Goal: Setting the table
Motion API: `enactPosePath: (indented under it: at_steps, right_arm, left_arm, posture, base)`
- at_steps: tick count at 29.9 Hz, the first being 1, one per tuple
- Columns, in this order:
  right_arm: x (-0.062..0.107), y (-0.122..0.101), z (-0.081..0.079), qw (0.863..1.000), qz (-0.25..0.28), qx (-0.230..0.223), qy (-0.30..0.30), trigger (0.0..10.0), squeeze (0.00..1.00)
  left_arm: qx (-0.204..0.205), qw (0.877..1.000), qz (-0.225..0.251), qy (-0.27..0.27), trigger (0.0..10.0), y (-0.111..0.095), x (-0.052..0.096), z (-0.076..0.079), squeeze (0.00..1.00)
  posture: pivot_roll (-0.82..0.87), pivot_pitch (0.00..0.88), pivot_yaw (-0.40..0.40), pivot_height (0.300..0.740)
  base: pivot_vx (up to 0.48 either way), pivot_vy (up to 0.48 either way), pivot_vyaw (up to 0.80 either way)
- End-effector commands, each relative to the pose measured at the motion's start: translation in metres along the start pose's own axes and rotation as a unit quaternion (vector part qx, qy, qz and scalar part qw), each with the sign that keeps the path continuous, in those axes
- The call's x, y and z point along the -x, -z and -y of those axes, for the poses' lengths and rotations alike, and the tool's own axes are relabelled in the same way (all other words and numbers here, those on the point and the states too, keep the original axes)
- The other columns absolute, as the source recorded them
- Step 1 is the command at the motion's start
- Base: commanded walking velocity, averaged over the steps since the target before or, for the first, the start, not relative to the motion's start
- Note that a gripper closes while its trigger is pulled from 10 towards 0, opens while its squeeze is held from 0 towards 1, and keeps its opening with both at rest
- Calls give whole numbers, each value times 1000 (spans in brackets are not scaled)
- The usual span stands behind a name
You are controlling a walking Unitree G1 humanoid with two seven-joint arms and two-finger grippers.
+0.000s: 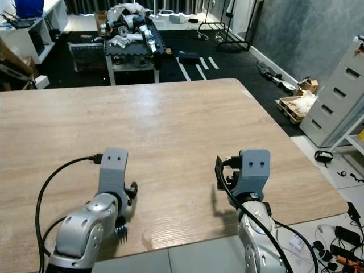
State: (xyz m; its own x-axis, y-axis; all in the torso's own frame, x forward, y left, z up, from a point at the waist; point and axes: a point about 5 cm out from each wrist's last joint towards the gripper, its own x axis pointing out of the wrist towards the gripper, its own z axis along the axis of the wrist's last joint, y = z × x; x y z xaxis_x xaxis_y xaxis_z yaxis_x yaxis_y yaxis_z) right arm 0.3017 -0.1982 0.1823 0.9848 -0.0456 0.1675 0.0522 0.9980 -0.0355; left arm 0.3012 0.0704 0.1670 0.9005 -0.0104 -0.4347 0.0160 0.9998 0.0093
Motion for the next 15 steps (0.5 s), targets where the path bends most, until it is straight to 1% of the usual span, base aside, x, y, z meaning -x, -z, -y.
enactPosePath:
  at_steps: [1, 4, 10, 12, 13, 14, 15]
  right_arm:
    - [3, 4, 1, 1000, -8, 4, 0, 10000, 0]
    - [3, 4, 1, 1000, -8, 4, -1, 10000, 0]
    - [3, 5, 1, 1000, -10, 5, -4, 10000, 0]
    - [3, 5, 1, 1000, -10, 5, -4, 10000, 0]
    - [2, 5, 0, 1000, -10, 4, -6, 10000, 0]
    - [2, 5, -1, 1000, -10, 4, -6, 10000, 0]
    - [2, 5, -1, 1000, -10, 3, -7, 10000, 0]
  left_arm:
    - [26, 999, -21, 20, 10000, 4, 4, 15, 0]
    - [29, 999, -30, 12, 10000, 7, 5, 13, 0]
    - [38, 998, -46, -24, 10000, 12, 2, 3, 0]
    - [38, 998, -46, -24, 10000, 12, 2, 3, 0]
    - [49, 996, -69, -35, 10000, 19, -2, -4, 0]
    - [56, 994, -84, -37, 10000, 24, -5, -6, 0]
    - [61, 993, -96, -42, 7294, 29, -7, -10, 0]
  posture:
    - [-18, 112, 70, 740]
    - [-19, 116, 65, 740]
    - [-15, 118, 62, 740]
    - [-15, 118, 62, 740]
    - [-10, 118, 63, 740]
    - [-10, 118, 63, 740]
    - [-10, 118, 63, 740]
  base:
    - [0, 0, 0]
    - [0, 0, 0]
    - [0, 0, 0]
    - [0, 0, 0]
    - [0, 0, 0]
    - [0, 0, 0]
    - [0, 0, 0]
